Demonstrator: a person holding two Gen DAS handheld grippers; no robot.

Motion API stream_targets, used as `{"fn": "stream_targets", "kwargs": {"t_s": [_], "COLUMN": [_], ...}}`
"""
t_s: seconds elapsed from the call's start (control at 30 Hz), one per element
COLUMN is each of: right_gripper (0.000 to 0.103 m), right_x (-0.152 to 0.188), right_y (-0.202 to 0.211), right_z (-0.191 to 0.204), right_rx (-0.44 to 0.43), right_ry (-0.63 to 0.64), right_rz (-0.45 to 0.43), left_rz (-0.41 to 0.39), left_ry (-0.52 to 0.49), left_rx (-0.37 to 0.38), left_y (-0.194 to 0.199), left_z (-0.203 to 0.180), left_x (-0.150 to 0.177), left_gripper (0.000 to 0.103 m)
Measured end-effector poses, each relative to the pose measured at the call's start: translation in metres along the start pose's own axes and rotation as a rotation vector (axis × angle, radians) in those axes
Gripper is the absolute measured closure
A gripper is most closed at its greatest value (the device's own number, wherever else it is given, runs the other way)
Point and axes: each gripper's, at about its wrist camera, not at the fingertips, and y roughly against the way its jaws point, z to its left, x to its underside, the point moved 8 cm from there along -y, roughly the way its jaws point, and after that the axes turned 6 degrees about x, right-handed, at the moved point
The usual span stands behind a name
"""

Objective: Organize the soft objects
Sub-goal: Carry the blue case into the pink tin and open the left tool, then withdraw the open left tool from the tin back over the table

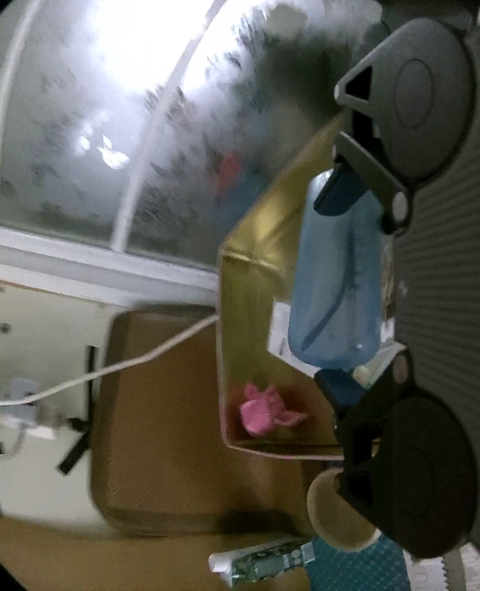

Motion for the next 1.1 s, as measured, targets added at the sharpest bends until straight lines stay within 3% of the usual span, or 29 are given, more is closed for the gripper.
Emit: {"fn": "stream_targets", "kwargs": {"t_s": [0.07,0.17,0.3,0.8,1.1], "right_gripper": [0.041,0.041,0.041,0.04,0.04], "right_x": [0.003,0.008,0.013,0.015,0.028], "right_y": [-0.021,-0.039,-0.034,0.026,0.037], "right_z": [-0.007,-0.014,-0.018,-0.007,0.015], "right_rx": [0.088,0.179,0.146,0.107,0.054], "right_ry": [0.006,0.027,-0.036,-0.241,-0.359], "right_rz": [0.013,0.011,-0.009,-0.049,0.007], "left_rz": [0.027,0.043,0.037,0.048,0.047], "left_ry": [0.013,0.029,-0.014,0.034,0.018], "left_rx": [-0.047,-0.05,-0.105,-0.193,-0.27], "left_y": [-0.012,-0.011,0.001,0.067,0.108], "left_z": [0.005,0.007,0.009,0.018,0.038], "left_x": [0.004,0.011,0.017,0.045,0.076], "left_gripper": [0.01,0.009,0.007,0.006,0.004]}}
